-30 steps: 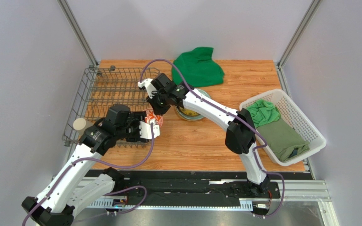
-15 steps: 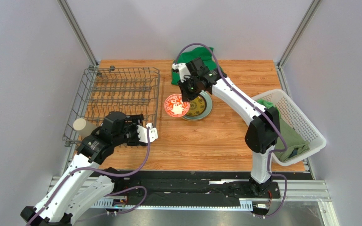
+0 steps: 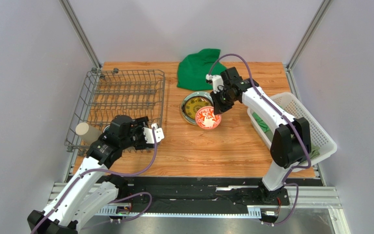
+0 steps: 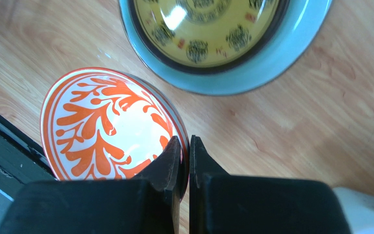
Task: Unload the mixed dishes from the dish rack
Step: Place the bowl at the center of the board.
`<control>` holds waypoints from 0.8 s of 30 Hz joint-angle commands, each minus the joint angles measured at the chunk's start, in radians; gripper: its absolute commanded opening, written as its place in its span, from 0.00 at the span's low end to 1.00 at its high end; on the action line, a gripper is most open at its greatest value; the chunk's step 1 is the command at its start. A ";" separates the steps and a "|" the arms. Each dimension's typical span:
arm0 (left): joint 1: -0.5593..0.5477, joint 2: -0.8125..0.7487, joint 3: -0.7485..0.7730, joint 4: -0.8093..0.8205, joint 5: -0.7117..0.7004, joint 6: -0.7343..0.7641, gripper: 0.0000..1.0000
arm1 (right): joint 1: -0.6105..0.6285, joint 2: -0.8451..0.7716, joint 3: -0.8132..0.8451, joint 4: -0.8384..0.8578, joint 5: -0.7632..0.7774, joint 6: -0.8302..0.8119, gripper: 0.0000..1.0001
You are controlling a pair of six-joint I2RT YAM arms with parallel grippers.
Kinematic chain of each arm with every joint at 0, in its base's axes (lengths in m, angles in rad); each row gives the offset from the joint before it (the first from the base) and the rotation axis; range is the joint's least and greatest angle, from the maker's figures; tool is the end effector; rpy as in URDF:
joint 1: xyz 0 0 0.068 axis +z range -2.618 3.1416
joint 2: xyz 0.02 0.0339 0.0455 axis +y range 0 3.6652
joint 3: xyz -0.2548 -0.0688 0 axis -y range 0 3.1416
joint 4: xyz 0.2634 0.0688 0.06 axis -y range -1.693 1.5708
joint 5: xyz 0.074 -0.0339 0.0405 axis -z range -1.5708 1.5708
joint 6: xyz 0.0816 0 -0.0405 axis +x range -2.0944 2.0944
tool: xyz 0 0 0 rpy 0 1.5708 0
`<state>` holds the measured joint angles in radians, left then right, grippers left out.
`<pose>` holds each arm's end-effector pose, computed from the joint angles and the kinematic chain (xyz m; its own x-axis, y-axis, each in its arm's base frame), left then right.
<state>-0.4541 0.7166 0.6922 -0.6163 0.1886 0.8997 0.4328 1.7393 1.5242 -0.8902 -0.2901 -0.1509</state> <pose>0.1876 -0.1086 0.2423 0.1092 0.8027 -0.5863 0.7726 0.3026 0.5581 0.3544 0.1895 0.2311 -0.7240 -0.4932 -0.4822 -0.6345 0.7504 0.1852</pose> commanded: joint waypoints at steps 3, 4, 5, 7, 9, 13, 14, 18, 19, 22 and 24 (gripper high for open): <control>0.031 0.014 -0.005 0.113 0.071 -0.085 0.82 | -0.049 -0.149 -0.153 0.079 -0.047 -0.059 0.00; 0.034 0.017 -0.003 0.125 0.074 -0.094 0.83 | -0.057 -0.156 -0.189 0.082 -0.053 -0.067 0.00; 0.032 0.018 0.003 0.130 0.078 -0.108 0.83 | -0.072 -0.174 -0.209 0.095 -0.063 -0.073 0.00; 0.037 0.023 0.007 0.154 0.084 -0.123 0.84 | -0.085 -0.193 -0.255 0.115 -0.070 -0.088 0.00; 0.040 0.027 0.013 0.170 0.084 -0.145 0.84 | -0.095 -0.221 -0.321 0.155 -0.075 -0.110 0.00; 0.042 0.043 0.036 0.197 0.080 -0.173 0.86 | -0.108 -0.236 -0.378 0.217 -0.083 -0.124 0.00; 0.043 0.047 0.044 0.201 0.078 -0.186 0.86 | -0.114 -0.230 -0.380 0.227 -0.087 -0.127 0.00; 0.045 0.049 0.059 0.217 0.080 -0.223 0.86 | -0.120 -0.190 -0.383 0.250 -0.107 -0.145 0.00; 0.045 0.049 0.063 0.216 0.078 -0.232 0.87 | -0.120 -0.182 -0.384 0.260 -0.107 -0.150 0.00; 0.046 0.050 0.066 0.228 0.063 -0.240 0.87 | -0.120 -0.146 -0.391 0.280 -0.103 -0.167 0.00; 0.048 0.053 0.066 0.233 0.054 -0.245 0.88 | -0.123 -0.126 -0.388 0.283 -0.101 -0.177 0.00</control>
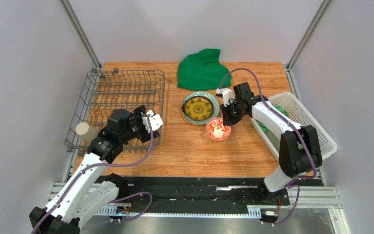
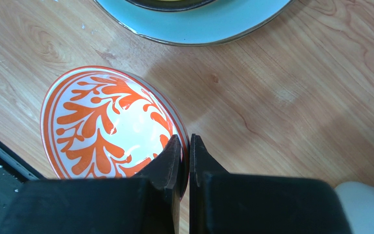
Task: Unload the mixed dishes from the dish rack
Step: Place the bowl at the center of the board.
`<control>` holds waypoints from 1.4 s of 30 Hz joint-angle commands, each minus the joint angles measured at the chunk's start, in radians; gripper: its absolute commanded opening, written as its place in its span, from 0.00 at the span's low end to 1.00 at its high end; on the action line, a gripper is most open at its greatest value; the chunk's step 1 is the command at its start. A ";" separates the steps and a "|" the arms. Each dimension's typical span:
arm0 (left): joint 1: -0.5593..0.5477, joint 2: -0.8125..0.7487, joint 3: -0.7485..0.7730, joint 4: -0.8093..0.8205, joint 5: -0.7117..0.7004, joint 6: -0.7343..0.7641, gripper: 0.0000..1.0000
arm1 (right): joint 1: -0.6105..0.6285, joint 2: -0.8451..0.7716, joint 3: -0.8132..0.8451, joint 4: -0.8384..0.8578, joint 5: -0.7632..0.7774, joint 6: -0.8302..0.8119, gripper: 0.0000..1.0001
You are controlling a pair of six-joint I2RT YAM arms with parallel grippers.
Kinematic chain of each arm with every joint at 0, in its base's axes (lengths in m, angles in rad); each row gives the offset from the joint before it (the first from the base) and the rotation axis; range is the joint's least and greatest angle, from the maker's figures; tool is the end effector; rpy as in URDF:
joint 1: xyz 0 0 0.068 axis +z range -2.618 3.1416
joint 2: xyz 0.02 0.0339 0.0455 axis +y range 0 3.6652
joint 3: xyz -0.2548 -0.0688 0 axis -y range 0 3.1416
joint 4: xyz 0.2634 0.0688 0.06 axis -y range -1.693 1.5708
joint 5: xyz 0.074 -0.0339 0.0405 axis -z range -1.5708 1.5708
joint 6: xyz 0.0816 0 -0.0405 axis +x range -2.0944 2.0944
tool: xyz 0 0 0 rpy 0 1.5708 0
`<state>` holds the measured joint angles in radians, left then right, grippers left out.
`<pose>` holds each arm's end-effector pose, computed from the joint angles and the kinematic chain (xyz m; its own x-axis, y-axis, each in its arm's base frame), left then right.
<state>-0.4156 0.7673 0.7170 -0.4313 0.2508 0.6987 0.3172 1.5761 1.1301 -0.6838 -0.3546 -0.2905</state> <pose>0.2099 -0.1147 0.2662 0.0565 0.6561 -0.7525 0.7261 0.4903 0.4820 0.3229 0.1358 0.1727 -0.6991 -0.5122 -0.4989 -0.6613 0.7286 0.1786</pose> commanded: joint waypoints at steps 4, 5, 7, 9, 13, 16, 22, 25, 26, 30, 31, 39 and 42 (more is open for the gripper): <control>0.011 0.007 0.038 0.052 -0.013 -0.041 0.88 | -0.010 0.068 0.008 0.089 -0.046 -0.052 0.00; 0.009 0.009 0.038 0.051 -0.015 -0.039 0.88 | -0.010 0.074 0.008 0.089 -0.046 -0.056 0.00; 0.011 0.009 0.036 0.051 -0.018 -0.038 0.88 | -0.012 0.076 0.008 0.089 -0.049 -0.062 0.00; 0.014 0.007 0.035 0.051 -0.018 -0.036 0.88 | -0.010 0.070 0.004 0.089 -0.055 -0.064 0.00; 0.017 0.007 0.033 0.052 -0.022 -0.034 0.88 | -0.012 0.062 -0.006 0.087 -0.067 -0.067 0.00; 0.017 0.006 0.033 0.054 -0.024 -0.038 0.88 | -0.012 0.059 -0.012 0.089 -0.089 -0.061 0.00; 0.020 0.001 0.035 0.052 -0.031 -0.038 0.88 | -0.012 0.055 -0.021 0.089 -0.099 -0.059 0.00; 0.021 -0.003 0.033 0.051 -0.030 -0.039 0.88 | -0.013 0.050 -0.033 0.087 -0.098 -0.068 0.00; 0.021 -0.005 0.033 0.051 -0.031 -0.038 0.88 | -0.013 0.048 -0.035 0.089 -0.099 -0.070 0.00; 0.024 -0.008 0.027 0.054 -0.033 -0.036 0.88 | -0.015 0.030 -0.050 0.089 -0.109 -0.075 0.00; 0.026 -0.008 0.024 0.055 -0.033 -0.038 0.88 | -0.018 0.027 -0.053 0.089 -0.110 -0.075 0.00; 0.032 -0.020 0.012 0.054 -0.035 -0.033 0.88 | -0.030 0.016 -0.066 0.082 -0.124 -0.079 0.00; 0.034 -0.026 0.012 0.051 -0.039 -0.031 0.88 | -0.033 0.018 -0.066 0.079 -0.124 -0.081 0.00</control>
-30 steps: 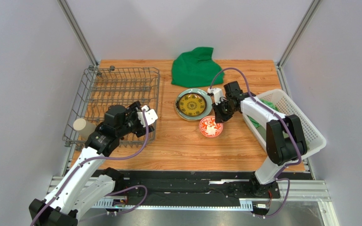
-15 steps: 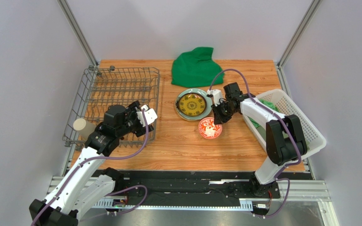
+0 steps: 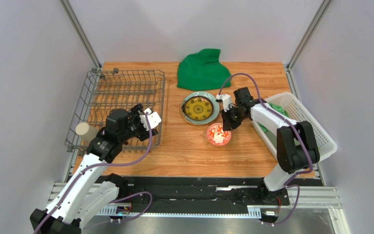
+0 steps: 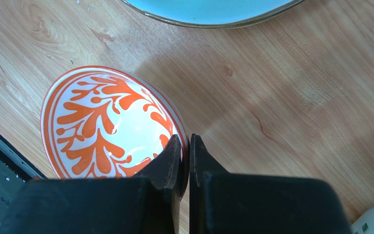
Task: Unload the mixed dishes from the dish rack
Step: Place the bowl at the center of the board.
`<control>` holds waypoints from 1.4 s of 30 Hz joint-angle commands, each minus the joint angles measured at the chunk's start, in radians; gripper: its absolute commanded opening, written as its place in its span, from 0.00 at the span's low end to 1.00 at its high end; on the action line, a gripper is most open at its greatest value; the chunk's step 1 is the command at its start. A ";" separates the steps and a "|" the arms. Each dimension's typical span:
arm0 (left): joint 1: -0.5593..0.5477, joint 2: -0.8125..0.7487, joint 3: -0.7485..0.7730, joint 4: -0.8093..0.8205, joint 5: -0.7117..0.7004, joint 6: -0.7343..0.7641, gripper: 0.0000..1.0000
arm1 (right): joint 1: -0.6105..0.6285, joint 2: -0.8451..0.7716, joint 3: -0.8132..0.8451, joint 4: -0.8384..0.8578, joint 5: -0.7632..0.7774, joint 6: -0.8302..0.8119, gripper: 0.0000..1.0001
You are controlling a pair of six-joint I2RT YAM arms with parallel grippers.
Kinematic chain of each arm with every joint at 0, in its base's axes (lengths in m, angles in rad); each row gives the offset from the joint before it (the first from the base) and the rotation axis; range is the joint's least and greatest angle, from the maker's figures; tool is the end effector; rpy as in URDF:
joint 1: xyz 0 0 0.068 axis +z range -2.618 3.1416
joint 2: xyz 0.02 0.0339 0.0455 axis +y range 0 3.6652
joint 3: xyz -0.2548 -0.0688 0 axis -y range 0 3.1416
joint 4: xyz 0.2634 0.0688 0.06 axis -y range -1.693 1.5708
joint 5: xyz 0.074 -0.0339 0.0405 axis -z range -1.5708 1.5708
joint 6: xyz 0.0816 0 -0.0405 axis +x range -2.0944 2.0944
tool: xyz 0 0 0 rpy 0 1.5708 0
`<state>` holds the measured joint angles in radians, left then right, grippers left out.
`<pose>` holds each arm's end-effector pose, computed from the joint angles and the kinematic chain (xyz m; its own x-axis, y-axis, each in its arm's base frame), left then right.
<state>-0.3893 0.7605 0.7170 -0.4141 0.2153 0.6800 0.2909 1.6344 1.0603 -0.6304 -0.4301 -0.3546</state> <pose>0.2146 -0.1069 0.2697 0.0268 0.6530 -0.7569 0.6832 0.5408 0.4907 0.3188 0.1310 0.1368 -0.6986 -0.5386 -0.4710 -0.6892 0.6834 0.2407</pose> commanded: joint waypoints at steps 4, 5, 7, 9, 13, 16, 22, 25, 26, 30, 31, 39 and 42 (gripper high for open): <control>0.010 -0.029 0.013 0.031 -0.004 -0.010 0.88 | -0.007 -0.038 0.003 0.018 -0.053 -0.020 0.00; 0.010 -0.029 0.012 0.029 -0.007 -0.007 0.88 | -0.007 -0.036 0.003 0.017 -0.053 -0.021 0.00; 0.012 -0.030 0.012 0.028 -0.007 -0.005 0.88 | -0.009 -0.033 0.001 0.014 -0.055 -0.021 0.00; 0.012 -0.032 0.012 0.024 -0.007 -0.005 0.88 | -0.010 -0.030 0.000 0.009 -0.058 -0.023 0.00; 0.018 -0.036 0.010 0.023 -0.011 -0.002 0.88 | -0.015 -0.022 -0.005 0.008 -0.062 -0.024 0.00; 0.029 -0.036 0.016 0.023 -0.011 -0.002 0.88 | -0.016 -0.013 -0.006 0.008 -0.062 -0.024 0.00; 0.070 -0.033 0.035 0.023 0.018 -0.019 0.88 | -0.018 0.002 -0.006 0.006 -0.061 -0.023 0.01; 0.087 -0.033 0.042 0.021 0.027 -0.028 0.88 | -0.016 0.004 -0.008 0.011 -0.056 -0.023 0.09; 0.092 -0.033 0.044 0.021 0.027 -0.027 0.88 | -0.016 0.007 -0.008 0.011 -0.056 -0.023 0.11; 0.112 -0.036 0.053 0.018 0.024 -0.027 0.88 | -0.019 0.013 -0.006 0.008 -0.055 -0.023 0.22; 0.116 -0.038 0.056 0.015 0.027 -0.027 0.88 | -0.019 0.015 -0.006 0.006 -0.053 -0.023 0.24; 0.187 -0.053 0.099 -0.015 0.045 -0.022 0.89 | -0.019 0.005 -0.002 0.008 -0.041 -0.017 0.55; 0.234 -0.046 0.128 -0.043 0.047 -0.014 0.90 | -0.018 -0.011 0.006 0.008 -0.032 -0.012 0.68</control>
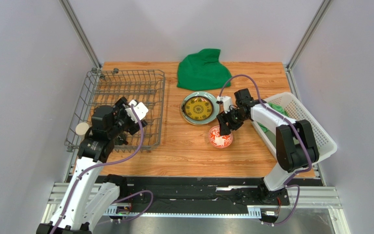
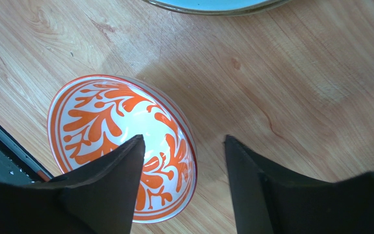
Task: Unload the mixed dishes from the dish rack
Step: Place the bowl at the center of the board.
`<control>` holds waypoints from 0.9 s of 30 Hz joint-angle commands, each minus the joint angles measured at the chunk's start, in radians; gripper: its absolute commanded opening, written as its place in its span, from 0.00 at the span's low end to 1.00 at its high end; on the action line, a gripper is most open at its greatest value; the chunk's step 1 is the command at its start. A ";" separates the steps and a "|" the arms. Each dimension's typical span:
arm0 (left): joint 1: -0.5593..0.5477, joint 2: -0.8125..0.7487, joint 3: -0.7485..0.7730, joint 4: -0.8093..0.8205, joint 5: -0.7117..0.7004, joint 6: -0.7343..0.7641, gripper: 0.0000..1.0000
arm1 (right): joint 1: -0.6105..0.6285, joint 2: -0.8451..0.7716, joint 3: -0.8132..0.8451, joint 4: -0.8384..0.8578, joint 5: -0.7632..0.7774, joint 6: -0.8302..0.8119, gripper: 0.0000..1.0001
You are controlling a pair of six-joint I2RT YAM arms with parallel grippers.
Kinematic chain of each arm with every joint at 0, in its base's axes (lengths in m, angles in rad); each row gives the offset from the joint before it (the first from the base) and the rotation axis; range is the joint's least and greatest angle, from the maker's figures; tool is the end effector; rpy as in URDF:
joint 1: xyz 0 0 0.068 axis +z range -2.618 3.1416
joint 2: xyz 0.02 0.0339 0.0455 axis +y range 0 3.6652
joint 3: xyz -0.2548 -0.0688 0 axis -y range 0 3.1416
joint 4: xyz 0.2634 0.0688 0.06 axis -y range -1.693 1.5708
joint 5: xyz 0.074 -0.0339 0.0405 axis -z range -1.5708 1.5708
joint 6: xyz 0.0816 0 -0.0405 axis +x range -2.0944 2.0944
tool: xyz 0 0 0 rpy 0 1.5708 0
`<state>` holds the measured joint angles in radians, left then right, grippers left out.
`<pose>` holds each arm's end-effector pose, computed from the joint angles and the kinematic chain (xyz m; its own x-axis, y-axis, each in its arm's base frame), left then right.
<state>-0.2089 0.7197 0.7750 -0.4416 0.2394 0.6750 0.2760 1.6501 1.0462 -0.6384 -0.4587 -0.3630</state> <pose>0.2210 -0.0666 0.2982 -0.0276 0.6264 -0.7790 0.5554 0.6576 0.5091 0.3159 0.1270 0.1280 -0.7158 -0.5336 -0.4504 -0.6803 0.6785 0.2772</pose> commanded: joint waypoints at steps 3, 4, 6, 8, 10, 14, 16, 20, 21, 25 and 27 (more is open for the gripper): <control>0.121 0.015 0.104 -0.058 0.028 0.003 0.91 | -0.004 -0.065 0.029 0.016 0.005 -0.002 0.79; 0.141 0.021 0.110 -0.081 0.035 0.006 0.91 | -0.004 -0.078 0.032 0.017 0.005 0.001 0.82; 0.199 0.043 0.135 -0.104 0.040 0.014 0.91 | -0.004 -0.114 0.043 0.016 0.005 0.004 0.85; 0.250 0.058 0.148 -0.146 0.060 0.017 0.92 | -0.004 -0.140 0.052 0.016 0.003 0.013 0.93; 0.327 0.083 0.165 -0.183 0.090 0.009 0.93 | -0.006 -0.173 0.066 0.013 -0.003 0.024 0.97; 0.454 0.109 0.170 -0.209 0.132 -0.008 0.97 | -0.004 -0.210 0.095 0.003 -0.008 0.048 0.99; 0.529 0.127 0.165 -0.213 0.152 -0.017 0.98 | -0.004 -0.222 0.112 0.002 -0.008 0.056 0.99; 0.670 0.158 0.162 -0.213 0.211 -0.032 0.99 | -0.003 -0.242 0.132 -0.006 -0.001 0.068 0.99; 0.724 0.171 0.164 -0.213 0.237 -0.032 0.99 | -0.003 -0.243 0.132 -0.004 0.000 0.070 0.99; 0.841 0.237 0.171 -0.226 0.293 -0.022 0.99 | -0.001 -0.250 0.129 -0.003 0.003 0.073 0.99; 0.900 0.288 0.178 -0.226 0.325 -0.018 0.99 | -0.003 -0.250 0.124 -0.001 0.003 0.075 0.99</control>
<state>0.6067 0.9413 0.9115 -0.6582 0.4587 0.6617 0.2764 1.4361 1.1439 -0.6502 -0.4545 -0.3042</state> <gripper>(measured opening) 0.990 0.993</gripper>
